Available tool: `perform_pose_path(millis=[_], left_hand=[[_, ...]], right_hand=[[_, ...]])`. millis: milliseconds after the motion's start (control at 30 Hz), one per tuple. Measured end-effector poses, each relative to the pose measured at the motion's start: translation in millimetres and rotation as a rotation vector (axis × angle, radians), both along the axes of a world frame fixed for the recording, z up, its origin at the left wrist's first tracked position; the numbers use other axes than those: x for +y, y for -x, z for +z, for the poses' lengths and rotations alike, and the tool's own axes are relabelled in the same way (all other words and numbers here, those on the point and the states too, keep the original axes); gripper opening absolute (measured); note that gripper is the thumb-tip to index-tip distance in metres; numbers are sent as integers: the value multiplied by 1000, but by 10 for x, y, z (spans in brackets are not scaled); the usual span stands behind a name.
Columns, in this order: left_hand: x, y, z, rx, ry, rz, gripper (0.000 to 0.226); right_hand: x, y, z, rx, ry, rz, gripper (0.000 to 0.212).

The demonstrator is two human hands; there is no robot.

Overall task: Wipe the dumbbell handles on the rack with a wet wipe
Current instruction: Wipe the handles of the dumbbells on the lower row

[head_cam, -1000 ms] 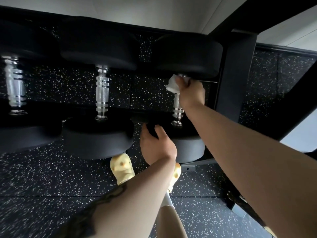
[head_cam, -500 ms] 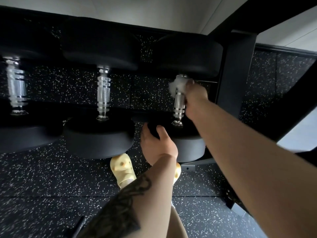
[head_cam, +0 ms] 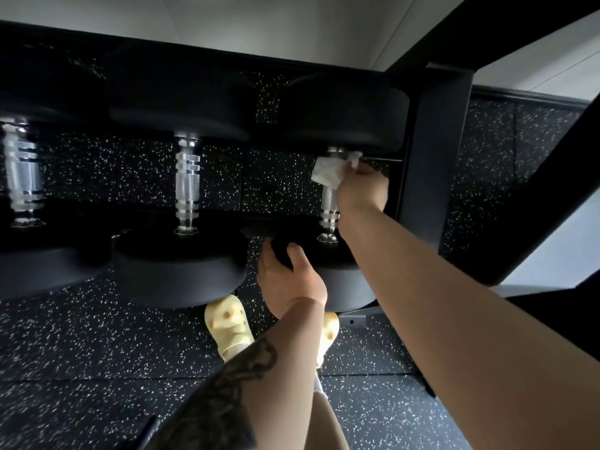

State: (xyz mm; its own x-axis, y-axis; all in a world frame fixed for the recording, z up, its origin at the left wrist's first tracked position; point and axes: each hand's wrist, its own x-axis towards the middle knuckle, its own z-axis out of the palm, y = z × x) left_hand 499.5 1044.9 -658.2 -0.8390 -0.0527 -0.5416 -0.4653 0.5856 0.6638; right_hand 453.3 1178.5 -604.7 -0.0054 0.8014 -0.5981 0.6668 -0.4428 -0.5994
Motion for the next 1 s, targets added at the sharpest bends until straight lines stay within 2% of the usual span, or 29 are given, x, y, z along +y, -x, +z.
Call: perform_pose_path(millis=[133,233,300,367,433,500,567,667,700,767,833,867,933,1000], left_hand=[[6,6,17,0,15,-1,72],[12,12,23,-4,19,-5,76],[12,13,30,-15,16,-8,72],[8,13,45,-28,12,-4,65],[13,16,45,-33,6,5,61],[10,10,39,-31,8,9,60],[4,12,29,-25,9,2,66],[-1,11,18,-21,9,-1,72],[-1,12,24,-22,11,-2,71],[0,10,42,-24,10,-2,65],[7,5,49,-23,4,0,66],[8,4,47,-20,0,4,70],[13,8,54,-12,-7,11,74],[17,12,57,-7,-9,11,72]], right_hand=[[0,40,-16,-70,-108,61,22],[-151,-162,-54,-165,-239,276,22],[-225,-369,-50,-197,-101,336,25],[-78,-398,-27,-71,238,203,27],[152,-237,24,108,462,9,25],[336,-66,20,278,503,-124,26],[284,-51,62,363,507,-45,25],[87,-275,-18,163,541,194,30],[66,-352,-65,79,501,337,30],[37,-394,-95,-194,426,579,31],[-26,-403,-43,-530,189,910,33],[-88,-415,8,-615,112,985,33],[-212,-472,79,-694,76,1106,35],[-300,-503,95,-696,38,1124,39]])
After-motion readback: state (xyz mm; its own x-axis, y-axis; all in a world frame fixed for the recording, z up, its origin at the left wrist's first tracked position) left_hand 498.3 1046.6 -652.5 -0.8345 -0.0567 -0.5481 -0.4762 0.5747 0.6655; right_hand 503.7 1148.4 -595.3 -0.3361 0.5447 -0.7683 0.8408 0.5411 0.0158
